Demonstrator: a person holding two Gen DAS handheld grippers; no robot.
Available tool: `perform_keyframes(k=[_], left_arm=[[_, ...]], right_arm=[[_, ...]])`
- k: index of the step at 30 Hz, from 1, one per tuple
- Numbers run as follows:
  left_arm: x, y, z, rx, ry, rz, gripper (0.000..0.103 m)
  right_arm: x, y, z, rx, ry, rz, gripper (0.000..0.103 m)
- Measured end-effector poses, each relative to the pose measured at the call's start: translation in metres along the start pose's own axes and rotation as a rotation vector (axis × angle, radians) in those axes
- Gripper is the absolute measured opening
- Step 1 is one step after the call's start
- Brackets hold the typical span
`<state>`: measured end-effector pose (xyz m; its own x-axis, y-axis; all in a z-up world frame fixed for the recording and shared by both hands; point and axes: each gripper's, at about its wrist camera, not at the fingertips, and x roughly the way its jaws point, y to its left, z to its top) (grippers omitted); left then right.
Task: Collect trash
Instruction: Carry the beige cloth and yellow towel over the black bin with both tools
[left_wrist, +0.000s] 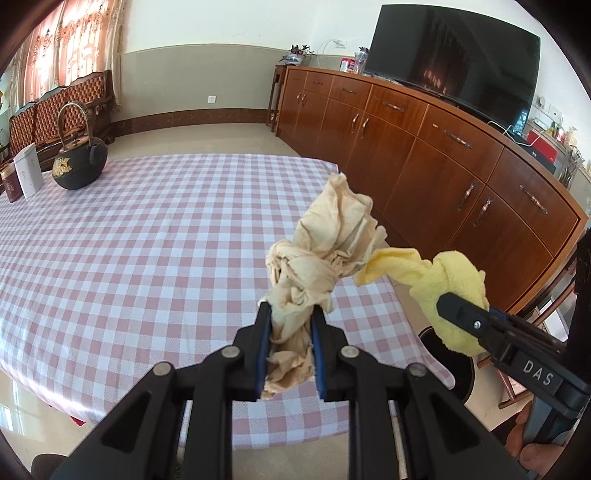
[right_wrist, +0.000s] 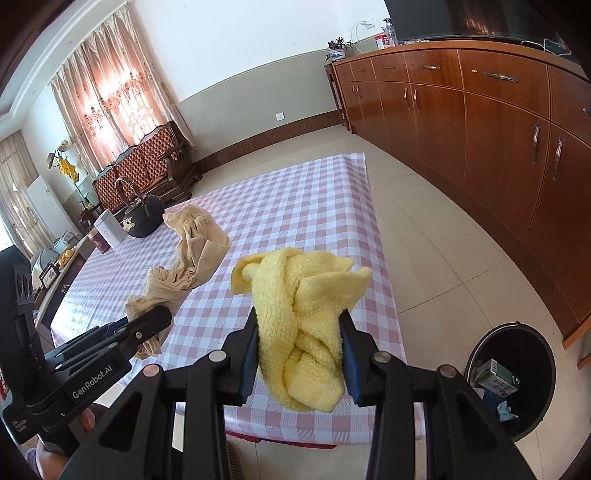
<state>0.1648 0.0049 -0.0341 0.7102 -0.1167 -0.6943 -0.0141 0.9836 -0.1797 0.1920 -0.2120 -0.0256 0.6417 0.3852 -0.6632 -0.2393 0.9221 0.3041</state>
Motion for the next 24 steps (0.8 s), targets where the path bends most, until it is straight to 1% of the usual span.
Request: perform_keyframes(k=[12, 24], left_arm=[[-0.004, -0.037, -0.011, 0.052, 0.013, -0.070, 0.021], [0.004, -0.086, -0.023, 0.114, 0.048, -0.154, 0.021]], right_arm=[[-0.039, -0.035, -0.016, 0.063, -0.040, -0.039, 0.041], [-0.070, -0.086, -0.028, 0.145, -0.078, -0.116, 0.041]])
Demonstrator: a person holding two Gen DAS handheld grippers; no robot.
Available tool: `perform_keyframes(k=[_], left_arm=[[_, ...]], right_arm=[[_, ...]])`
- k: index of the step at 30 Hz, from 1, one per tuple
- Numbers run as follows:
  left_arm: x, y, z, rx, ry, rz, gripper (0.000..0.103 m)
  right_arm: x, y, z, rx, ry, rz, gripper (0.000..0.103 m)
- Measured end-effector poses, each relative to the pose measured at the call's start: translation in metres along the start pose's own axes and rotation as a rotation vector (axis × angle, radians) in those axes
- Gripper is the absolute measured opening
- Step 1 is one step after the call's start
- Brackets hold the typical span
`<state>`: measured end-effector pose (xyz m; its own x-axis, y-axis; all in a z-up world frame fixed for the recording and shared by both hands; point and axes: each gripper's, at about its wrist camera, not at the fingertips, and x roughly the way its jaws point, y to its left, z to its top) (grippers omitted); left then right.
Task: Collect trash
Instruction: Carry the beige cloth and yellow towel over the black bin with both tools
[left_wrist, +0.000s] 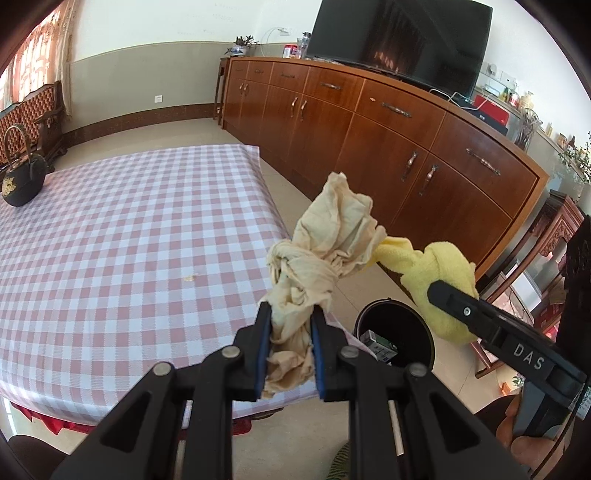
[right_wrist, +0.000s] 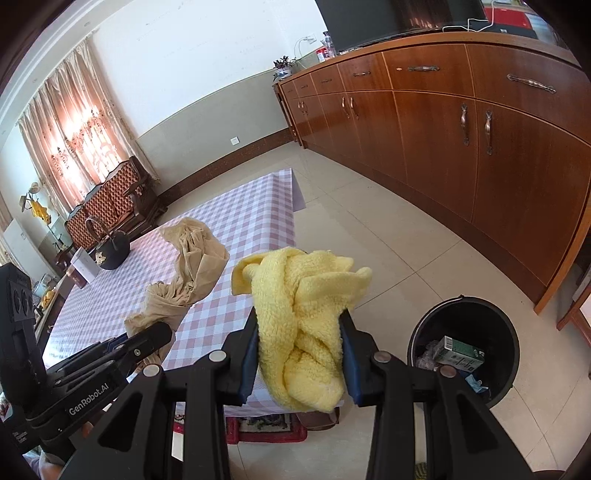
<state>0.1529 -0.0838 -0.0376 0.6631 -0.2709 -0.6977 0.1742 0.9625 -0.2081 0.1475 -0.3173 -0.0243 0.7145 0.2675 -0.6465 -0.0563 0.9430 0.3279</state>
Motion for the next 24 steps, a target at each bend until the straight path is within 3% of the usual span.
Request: perform_keyframes(k=[24], left_arm=[[0.074, -0.111, -0.012, 0.147, 0.145, -0.160, 0.021]], right_arm=[[-0.027, -0.145, -0.019, 0.219, -0.016, -0.197, 0.041]])
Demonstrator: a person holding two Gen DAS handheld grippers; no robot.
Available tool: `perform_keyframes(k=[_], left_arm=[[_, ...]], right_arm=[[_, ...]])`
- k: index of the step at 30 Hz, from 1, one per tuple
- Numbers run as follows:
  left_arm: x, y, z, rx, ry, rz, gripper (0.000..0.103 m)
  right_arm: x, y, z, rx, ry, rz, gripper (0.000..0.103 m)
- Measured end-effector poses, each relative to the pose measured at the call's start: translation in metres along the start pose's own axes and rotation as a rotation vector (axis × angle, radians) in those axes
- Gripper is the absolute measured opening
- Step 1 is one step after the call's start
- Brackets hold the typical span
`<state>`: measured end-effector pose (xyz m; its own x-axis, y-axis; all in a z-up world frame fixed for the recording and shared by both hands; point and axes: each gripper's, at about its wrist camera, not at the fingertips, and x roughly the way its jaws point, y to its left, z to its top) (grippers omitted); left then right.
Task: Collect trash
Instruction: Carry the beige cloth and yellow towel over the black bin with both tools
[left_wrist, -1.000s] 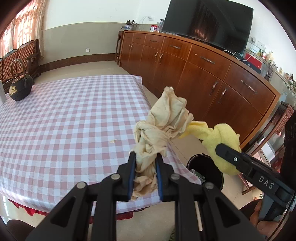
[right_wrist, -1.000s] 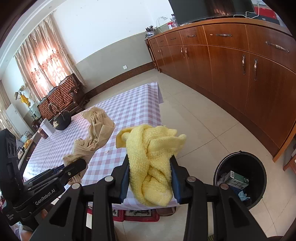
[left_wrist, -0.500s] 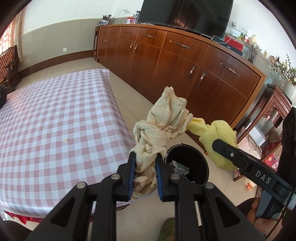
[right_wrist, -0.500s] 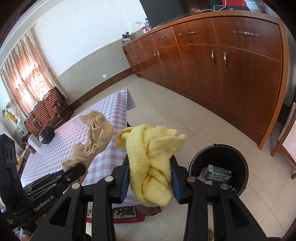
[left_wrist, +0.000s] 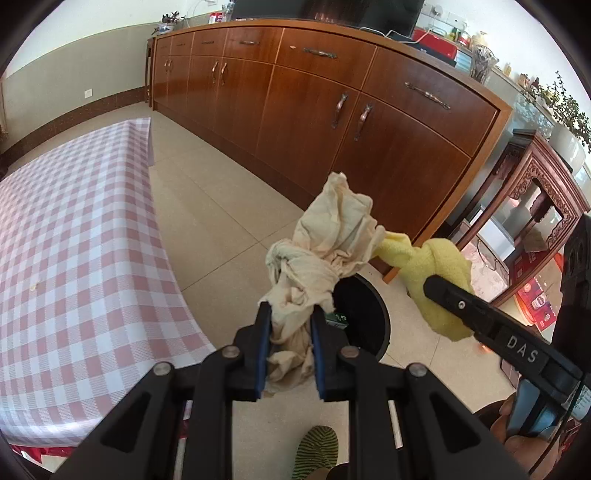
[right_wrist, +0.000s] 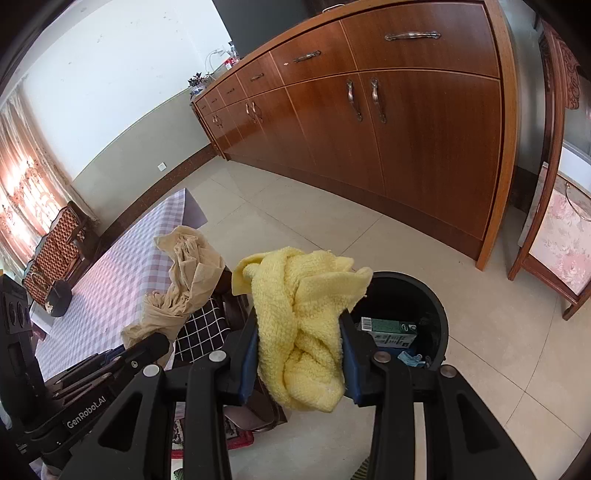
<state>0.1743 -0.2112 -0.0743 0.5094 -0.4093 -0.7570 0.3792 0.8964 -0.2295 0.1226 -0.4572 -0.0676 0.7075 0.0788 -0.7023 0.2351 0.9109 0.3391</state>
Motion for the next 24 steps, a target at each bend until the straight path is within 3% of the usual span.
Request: perform_keyframes(k=[15, 24], left_arm=[[0.065, -0.035, -0.001, 0.039, 0.104, -0.024, 0.021], [0.101, -0.050, -0.007, 0.034, 0.182, -0.044, 0.021]], right_arm=[[0.024, -0.067, 0.004, 0.111, 0.039, -0.091, 0.041], [0.047, -0.104, -0.002, 0.182, 0.105, -0.136, 0.041]])
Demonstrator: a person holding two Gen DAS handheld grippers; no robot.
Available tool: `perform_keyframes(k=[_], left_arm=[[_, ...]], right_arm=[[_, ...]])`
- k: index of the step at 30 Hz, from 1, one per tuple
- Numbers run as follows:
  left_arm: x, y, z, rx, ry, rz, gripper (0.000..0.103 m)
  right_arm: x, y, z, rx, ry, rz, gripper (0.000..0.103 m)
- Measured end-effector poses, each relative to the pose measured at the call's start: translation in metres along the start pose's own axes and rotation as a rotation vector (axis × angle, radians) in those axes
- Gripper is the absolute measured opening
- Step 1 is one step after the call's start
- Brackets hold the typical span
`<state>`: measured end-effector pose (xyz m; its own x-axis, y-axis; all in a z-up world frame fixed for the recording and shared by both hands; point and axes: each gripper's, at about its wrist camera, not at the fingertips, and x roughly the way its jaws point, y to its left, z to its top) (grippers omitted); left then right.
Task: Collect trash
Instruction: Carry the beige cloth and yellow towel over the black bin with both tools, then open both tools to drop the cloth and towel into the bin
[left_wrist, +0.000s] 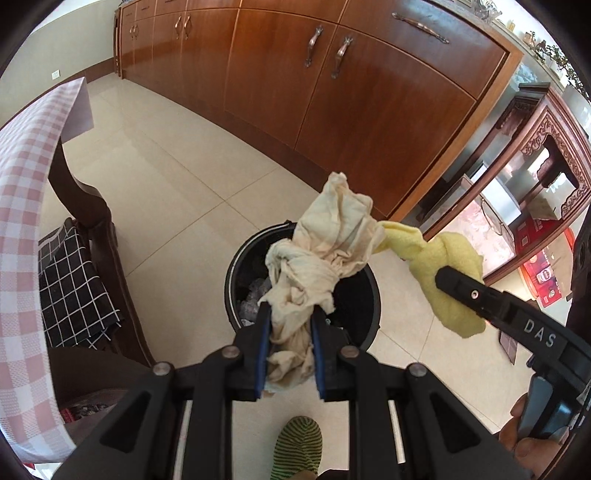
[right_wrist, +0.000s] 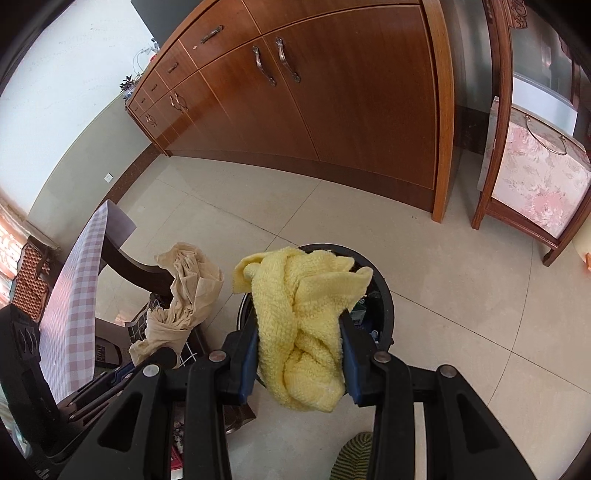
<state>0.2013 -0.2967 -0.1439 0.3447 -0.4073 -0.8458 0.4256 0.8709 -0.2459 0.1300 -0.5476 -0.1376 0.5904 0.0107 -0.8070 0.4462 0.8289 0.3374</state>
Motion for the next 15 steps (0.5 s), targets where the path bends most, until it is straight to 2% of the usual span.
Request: perform_keyframes(k=[12, 15], left_arm=[[0.056, 0.000, 0.002, -0.080, 0.133, -0.053, 0.023], [0.066, 0.000, 0.002, -0.096, 0.149, -0.061, 0.029]], right_arm=[[0.059, -0.009, 0.019, -0.008, 0.117, -0.069, 0.042], [0.074, -0.008, 0.027, -0.017, 0.136, -0.085, 0.044]])
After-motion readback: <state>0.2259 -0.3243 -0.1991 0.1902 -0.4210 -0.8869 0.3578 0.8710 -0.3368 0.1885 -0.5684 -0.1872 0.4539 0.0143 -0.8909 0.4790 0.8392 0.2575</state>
